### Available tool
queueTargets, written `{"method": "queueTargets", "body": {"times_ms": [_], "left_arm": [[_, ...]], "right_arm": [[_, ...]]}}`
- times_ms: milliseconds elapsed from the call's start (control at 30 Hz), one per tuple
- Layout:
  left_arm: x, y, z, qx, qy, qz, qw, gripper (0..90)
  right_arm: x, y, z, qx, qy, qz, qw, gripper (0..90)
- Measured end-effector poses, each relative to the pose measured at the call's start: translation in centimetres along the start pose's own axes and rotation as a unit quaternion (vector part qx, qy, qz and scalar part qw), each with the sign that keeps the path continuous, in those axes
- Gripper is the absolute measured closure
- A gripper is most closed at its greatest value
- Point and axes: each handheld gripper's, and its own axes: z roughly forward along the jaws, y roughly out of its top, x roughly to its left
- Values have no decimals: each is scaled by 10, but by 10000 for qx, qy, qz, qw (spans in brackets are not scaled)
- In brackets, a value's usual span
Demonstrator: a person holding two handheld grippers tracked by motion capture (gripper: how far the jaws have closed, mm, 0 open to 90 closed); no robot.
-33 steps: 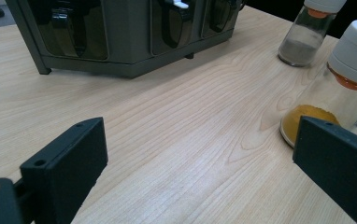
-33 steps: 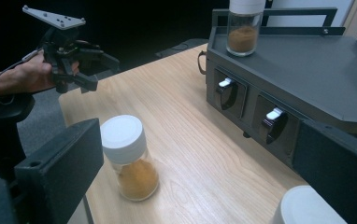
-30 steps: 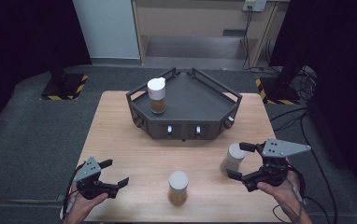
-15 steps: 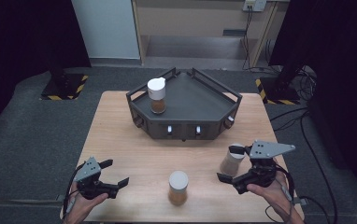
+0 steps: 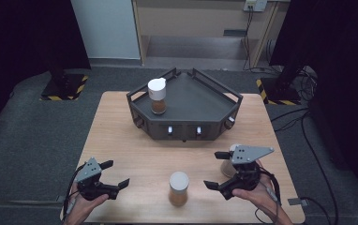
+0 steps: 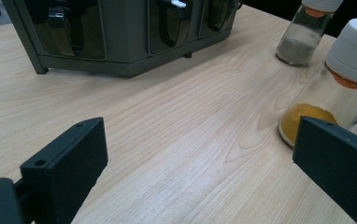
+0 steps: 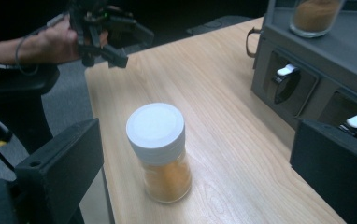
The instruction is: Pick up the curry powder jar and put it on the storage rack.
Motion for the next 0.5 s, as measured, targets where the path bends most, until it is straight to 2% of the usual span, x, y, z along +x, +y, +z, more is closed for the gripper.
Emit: {"method": "queueTargets", "body": {"times_ms": [500], "left_arm": [[0, 0, 0, 8, -8, 12, 10000, 25]], "right_arm": [[-1, 4, 34, 152, 324, -70, 9993, 43]]}}
